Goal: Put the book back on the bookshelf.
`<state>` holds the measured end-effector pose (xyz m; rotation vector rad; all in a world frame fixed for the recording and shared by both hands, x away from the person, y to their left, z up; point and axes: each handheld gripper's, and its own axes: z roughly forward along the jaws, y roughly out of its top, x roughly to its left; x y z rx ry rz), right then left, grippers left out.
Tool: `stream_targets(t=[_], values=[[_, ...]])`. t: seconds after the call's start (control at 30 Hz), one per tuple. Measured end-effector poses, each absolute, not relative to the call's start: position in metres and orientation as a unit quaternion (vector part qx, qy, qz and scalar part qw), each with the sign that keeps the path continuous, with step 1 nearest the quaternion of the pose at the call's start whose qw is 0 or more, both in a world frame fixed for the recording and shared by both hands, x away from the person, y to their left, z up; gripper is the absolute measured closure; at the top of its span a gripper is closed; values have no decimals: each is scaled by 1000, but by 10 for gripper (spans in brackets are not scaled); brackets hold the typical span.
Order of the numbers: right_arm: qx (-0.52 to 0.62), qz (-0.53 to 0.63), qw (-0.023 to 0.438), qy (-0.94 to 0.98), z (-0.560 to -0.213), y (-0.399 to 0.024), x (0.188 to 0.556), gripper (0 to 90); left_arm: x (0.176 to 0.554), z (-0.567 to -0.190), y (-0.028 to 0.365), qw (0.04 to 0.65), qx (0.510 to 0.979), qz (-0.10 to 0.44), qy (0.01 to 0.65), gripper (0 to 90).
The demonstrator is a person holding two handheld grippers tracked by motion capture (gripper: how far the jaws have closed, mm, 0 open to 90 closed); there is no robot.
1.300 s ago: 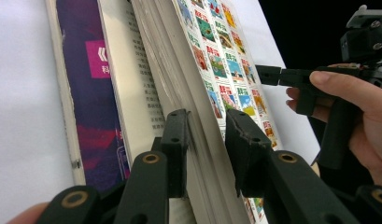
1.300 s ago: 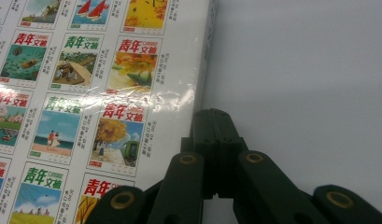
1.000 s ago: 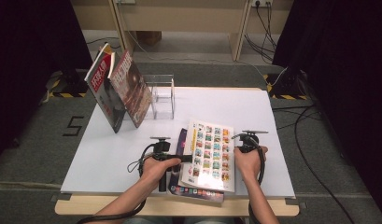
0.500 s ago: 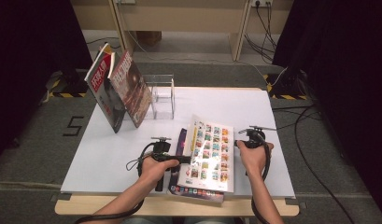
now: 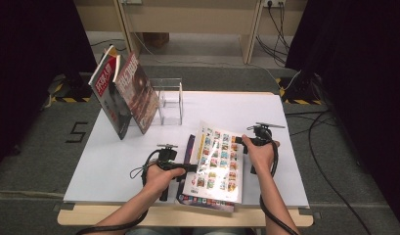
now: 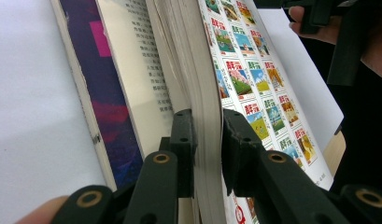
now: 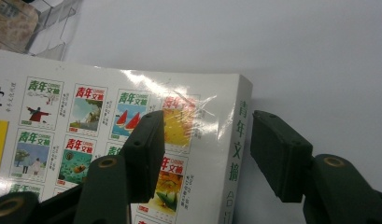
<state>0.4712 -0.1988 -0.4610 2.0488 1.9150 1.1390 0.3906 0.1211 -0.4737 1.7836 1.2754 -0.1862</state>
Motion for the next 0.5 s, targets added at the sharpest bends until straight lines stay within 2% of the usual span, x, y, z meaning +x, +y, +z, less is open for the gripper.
stream_targets(t=[0.5], values=[[687, 380, 17, 619, -472, -200, 480, 439, 390, -474, 121, 452, 725, -71, 515, 746]])
